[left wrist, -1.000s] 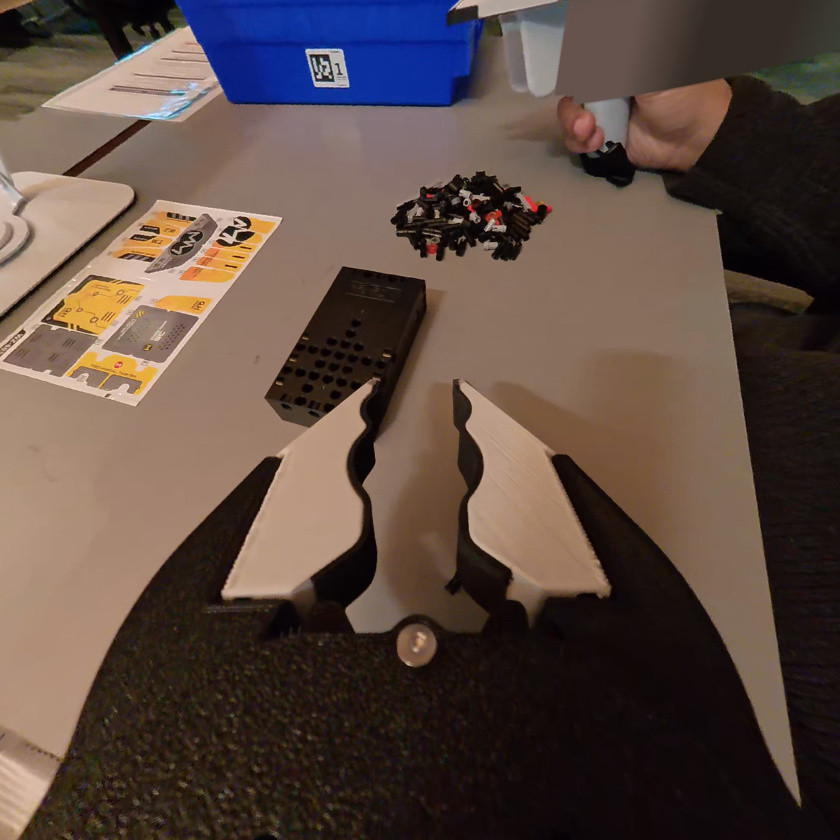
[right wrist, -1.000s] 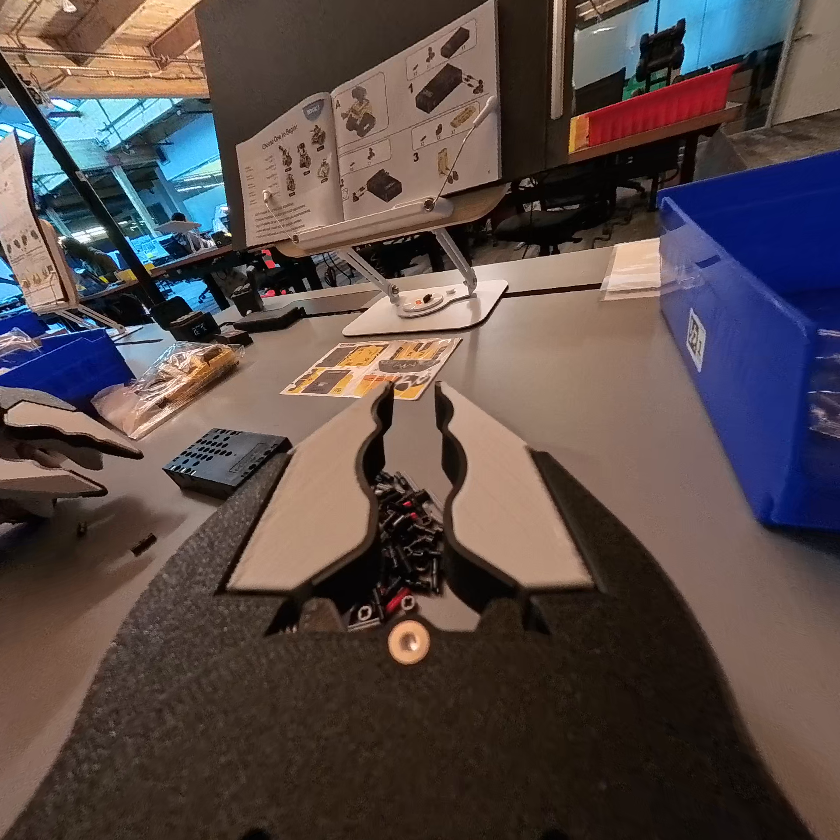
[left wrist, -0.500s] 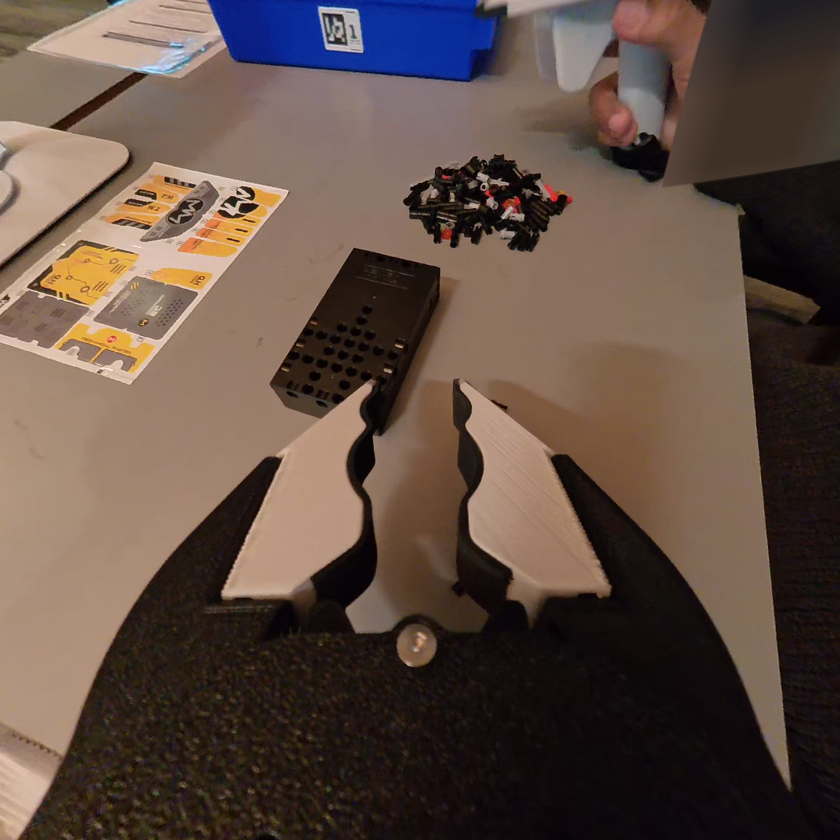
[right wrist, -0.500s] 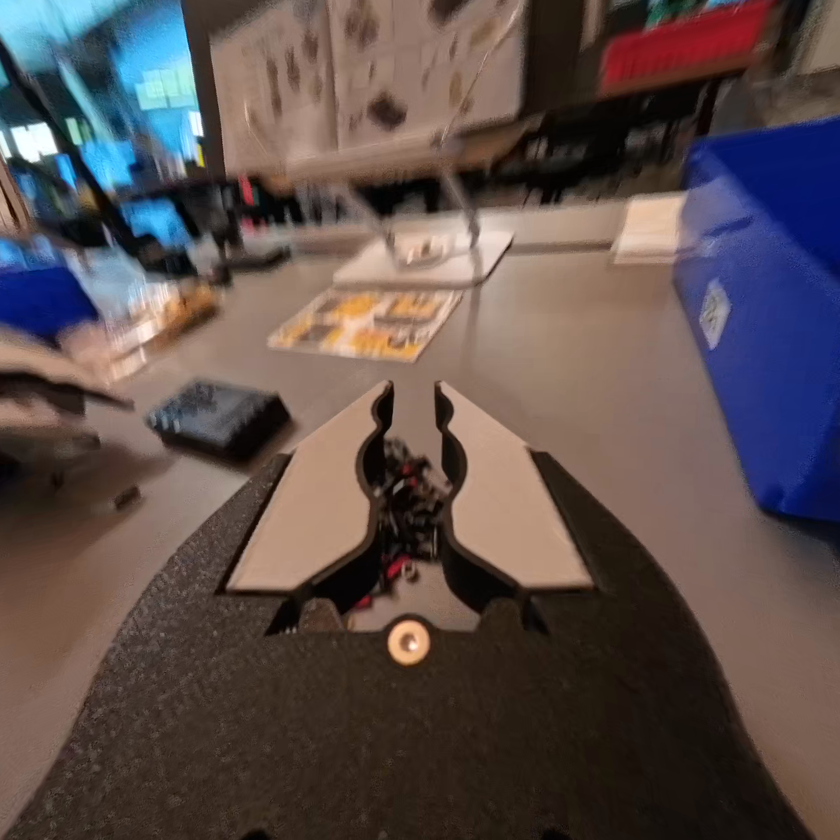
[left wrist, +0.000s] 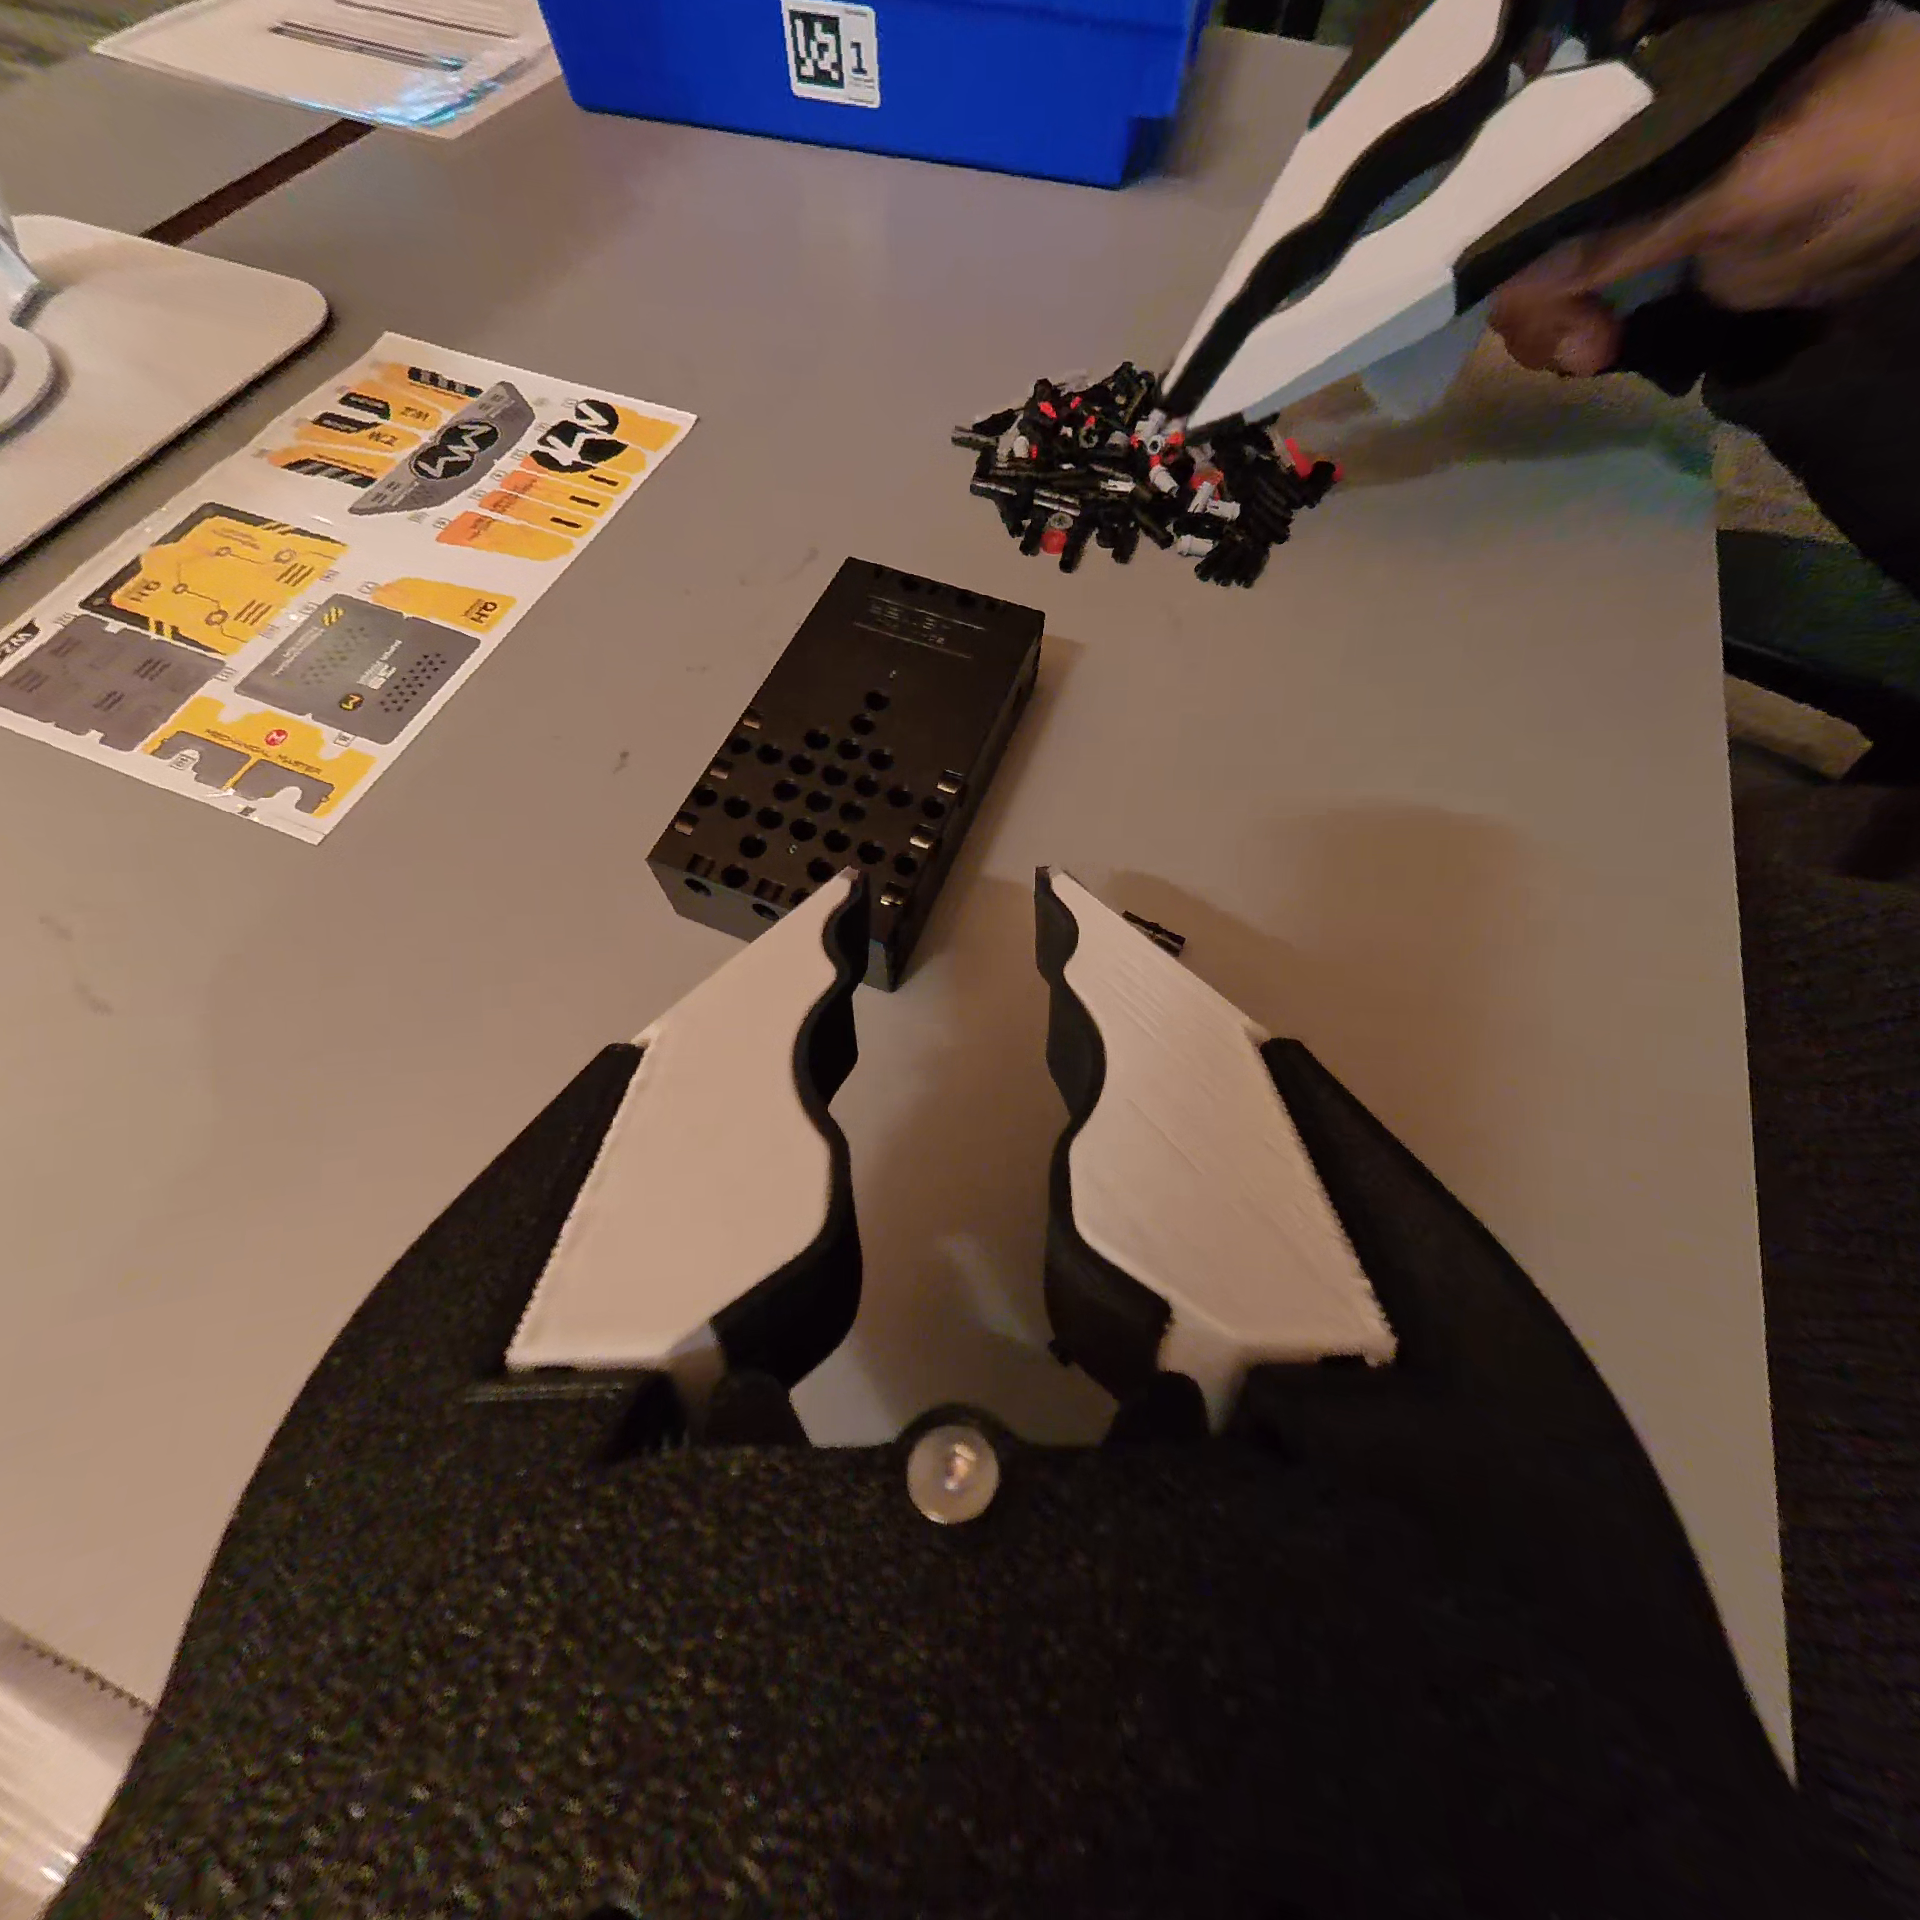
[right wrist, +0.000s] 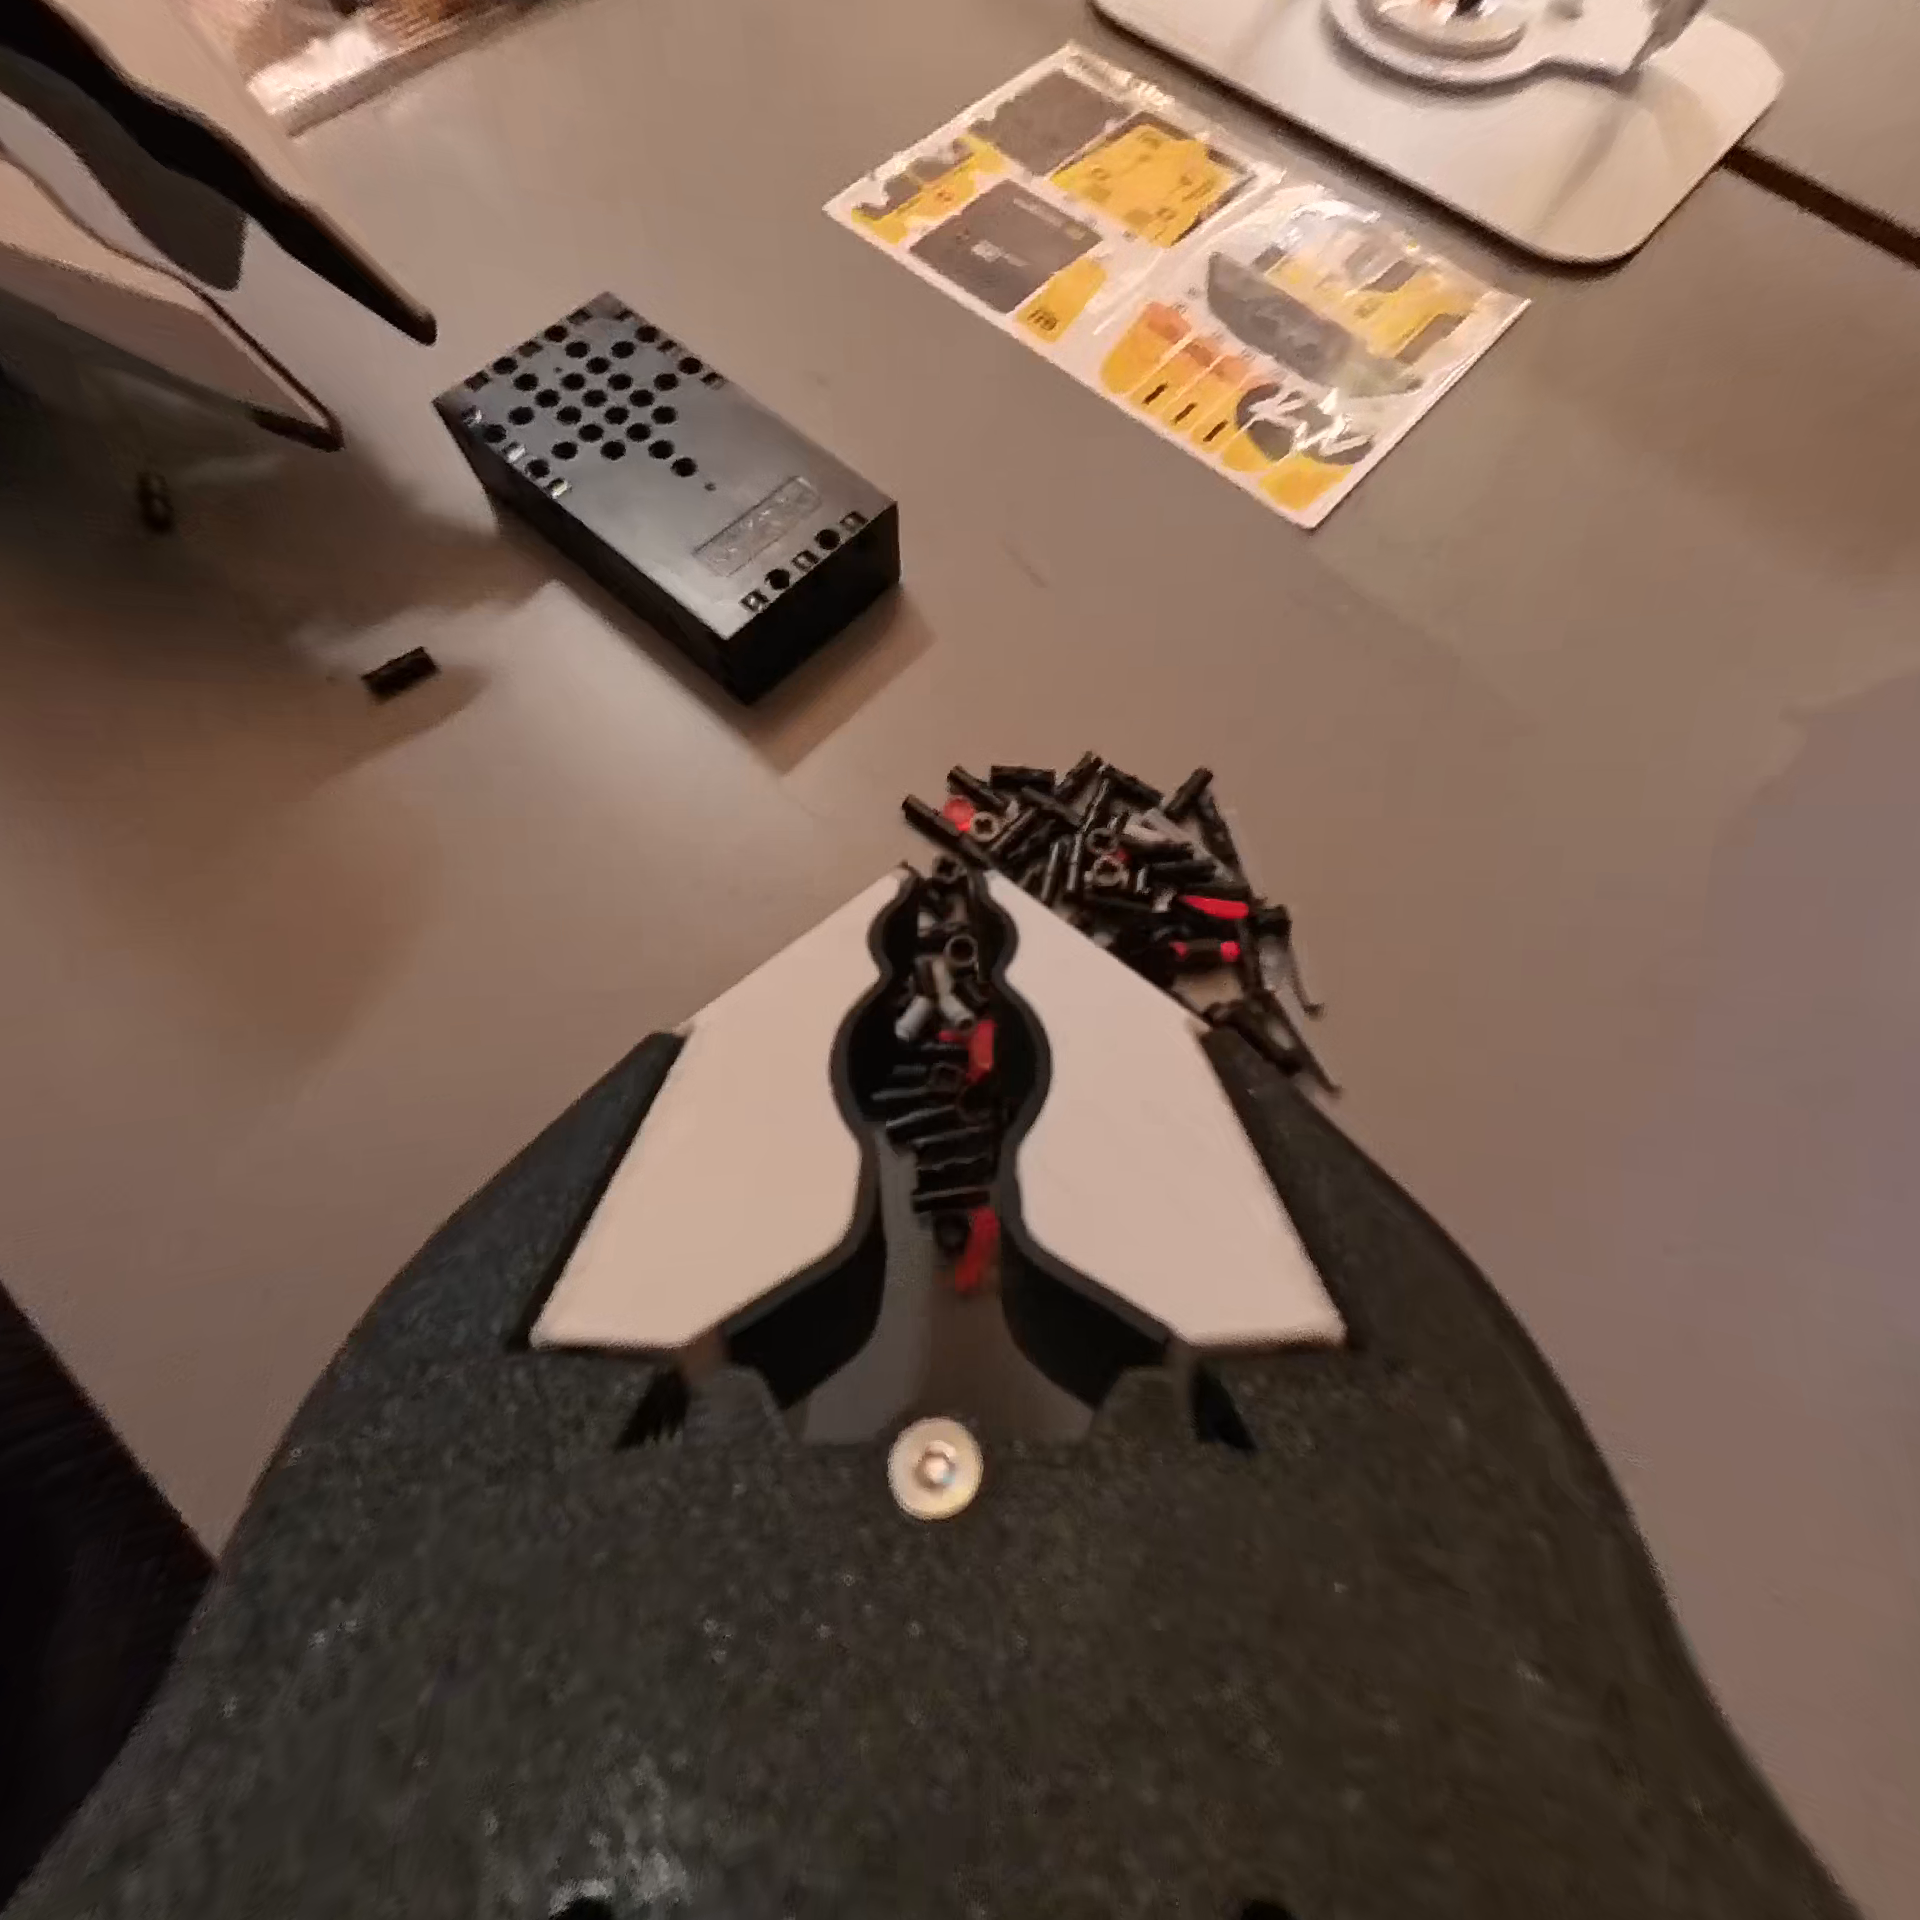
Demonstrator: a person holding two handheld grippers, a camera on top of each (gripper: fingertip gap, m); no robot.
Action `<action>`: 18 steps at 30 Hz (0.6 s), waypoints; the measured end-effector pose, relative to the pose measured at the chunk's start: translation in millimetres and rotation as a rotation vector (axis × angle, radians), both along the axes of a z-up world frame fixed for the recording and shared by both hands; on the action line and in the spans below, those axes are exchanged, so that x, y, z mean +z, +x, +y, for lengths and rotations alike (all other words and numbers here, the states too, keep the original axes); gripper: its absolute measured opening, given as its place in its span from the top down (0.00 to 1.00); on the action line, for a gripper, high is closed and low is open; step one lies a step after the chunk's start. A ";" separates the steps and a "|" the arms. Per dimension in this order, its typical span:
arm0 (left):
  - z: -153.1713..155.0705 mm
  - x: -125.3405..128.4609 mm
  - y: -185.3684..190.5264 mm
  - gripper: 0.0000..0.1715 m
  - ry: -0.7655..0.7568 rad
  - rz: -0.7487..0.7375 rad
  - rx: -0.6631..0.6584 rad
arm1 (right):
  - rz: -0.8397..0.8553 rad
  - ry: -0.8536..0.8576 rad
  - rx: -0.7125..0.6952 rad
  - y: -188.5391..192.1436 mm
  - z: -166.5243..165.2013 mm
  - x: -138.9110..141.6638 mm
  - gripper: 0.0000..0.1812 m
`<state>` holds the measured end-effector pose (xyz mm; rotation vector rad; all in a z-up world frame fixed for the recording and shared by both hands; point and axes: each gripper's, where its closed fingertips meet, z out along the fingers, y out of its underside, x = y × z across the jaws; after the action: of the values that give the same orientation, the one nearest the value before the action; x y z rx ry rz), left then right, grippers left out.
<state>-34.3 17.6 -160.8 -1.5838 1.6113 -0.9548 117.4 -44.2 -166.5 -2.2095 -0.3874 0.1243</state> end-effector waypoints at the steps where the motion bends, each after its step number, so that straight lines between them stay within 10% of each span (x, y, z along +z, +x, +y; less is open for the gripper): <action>1: 0.0 -0.3 0.1 0.82 0.000 0.002 0.000 | -0.009 -0.021 0.004 -0.8 -1.9 -4.2 0.94; 18: 1.4 0.0 0.0 0.82 -0.009 0.000 0.007 | -0.102 -0.126 0.010 6.3 -2.7 -28.3 0.95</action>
<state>-34.3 19.0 -160.8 -1.5944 1.6028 -0.9601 123.7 -46.9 -194.8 -2.3445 -0.4576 0.0429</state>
